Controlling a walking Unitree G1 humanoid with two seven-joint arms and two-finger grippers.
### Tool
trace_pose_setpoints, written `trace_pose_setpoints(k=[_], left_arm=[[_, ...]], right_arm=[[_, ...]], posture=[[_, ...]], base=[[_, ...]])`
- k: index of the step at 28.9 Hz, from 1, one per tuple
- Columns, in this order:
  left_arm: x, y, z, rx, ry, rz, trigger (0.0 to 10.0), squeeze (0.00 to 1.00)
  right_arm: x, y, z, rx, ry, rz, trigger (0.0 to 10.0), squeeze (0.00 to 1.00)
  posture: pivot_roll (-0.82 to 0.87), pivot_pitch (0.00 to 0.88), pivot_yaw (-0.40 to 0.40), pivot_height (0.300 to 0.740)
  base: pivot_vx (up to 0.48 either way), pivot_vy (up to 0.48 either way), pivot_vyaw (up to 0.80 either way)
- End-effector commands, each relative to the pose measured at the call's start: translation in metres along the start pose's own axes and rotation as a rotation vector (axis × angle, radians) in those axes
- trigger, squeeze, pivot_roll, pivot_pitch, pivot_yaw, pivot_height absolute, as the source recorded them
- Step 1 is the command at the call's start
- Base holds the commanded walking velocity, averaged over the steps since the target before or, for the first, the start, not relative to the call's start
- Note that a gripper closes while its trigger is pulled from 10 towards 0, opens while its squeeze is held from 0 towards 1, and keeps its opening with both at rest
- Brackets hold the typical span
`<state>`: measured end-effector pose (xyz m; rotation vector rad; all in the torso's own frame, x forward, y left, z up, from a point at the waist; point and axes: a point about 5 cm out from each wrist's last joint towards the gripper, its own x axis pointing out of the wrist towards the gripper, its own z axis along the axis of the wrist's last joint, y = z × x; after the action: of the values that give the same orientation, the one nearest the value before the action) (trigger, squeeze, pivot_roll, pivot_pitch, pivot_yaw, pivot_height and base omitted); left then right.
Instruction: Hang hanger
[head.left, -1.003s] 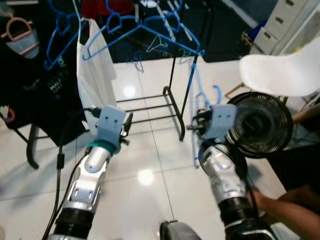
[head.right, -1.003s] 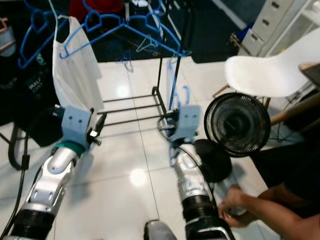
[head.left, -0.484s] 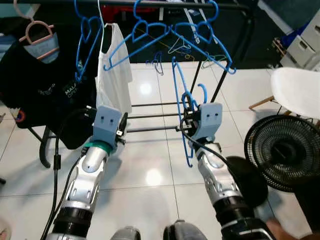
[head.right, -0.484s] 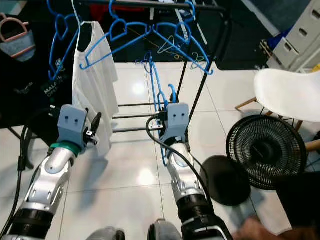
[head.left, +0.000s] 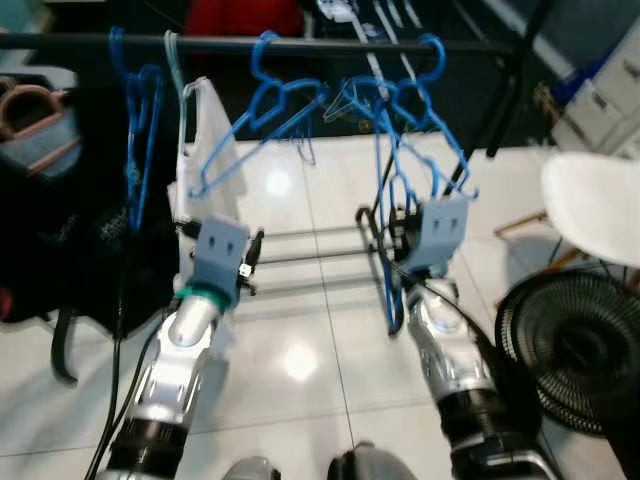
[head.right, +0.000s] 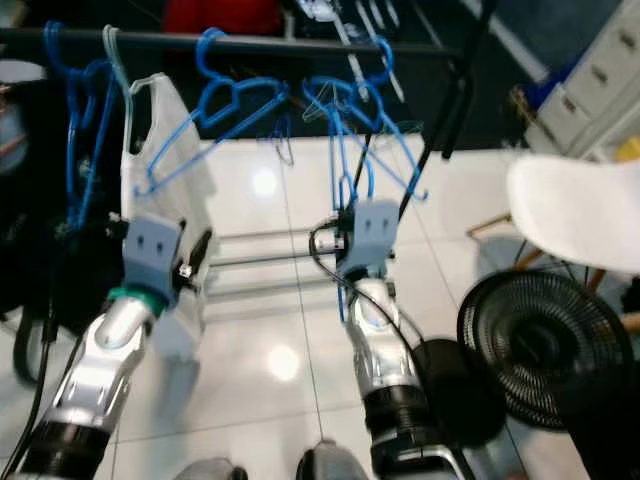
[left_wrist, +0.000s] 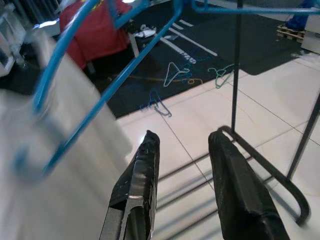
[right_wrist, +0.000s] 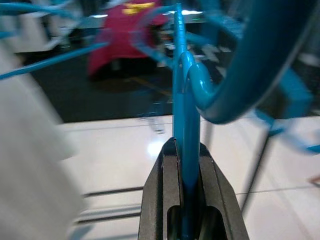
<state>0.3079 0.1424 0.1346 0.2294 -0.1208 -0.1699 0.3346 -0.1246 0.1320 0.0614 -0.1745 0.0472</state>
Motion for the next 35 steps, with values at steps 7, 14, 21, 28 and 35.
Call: trace_pose_setpoints(k=[7,14,21,28,35], left_arm=[[-0.003,-0.007,0.014,0.015,-0.073,-0.03,10.0,0.0],[-0.008,0.009,0.023,0.028,-0.094,0.023,10.0,0.0],[-0.021,0.008,0.006,0.041,-0.034,0.0,10.0,0.0],[-0.022,0.005,0.004,0.04,-0.02,-0.012,10.0,0.0],[-0.02,0.005,0.003,0.042,-0.012,-0.023,10.0,0.0]], right_arm=[[0.006,-0.001,0.006,-0.017,-0.004,0.064,10.0,0.0],[0.005,0.044,0.011,0.05,0.055,0.44,10.0,0.0],[0.005,0.054,0.011,0.043,0.044,0.417,10.0,0.0],[0.007,0.038,0.012,0.001,0.018,0.293,10.0,0.0],[0.003,0.024,0.02,-0.088,-0.023,0.259,10.0,0.0]], posture=[[0.02,0.054,0.036,0.733],[0.02,0.055,0.039,0.733],[0.03,0.061,0.032,0.733],[0.02,0.065,0.035,0.733],[0.01,0.069,0.039,0.733]], base=[[0.0,0.0,0.0],[0.0,0.0,0.0],[0.0,0.0,0.0],[0.0,0.0,0.0],[0.0,0.0,0.0]])
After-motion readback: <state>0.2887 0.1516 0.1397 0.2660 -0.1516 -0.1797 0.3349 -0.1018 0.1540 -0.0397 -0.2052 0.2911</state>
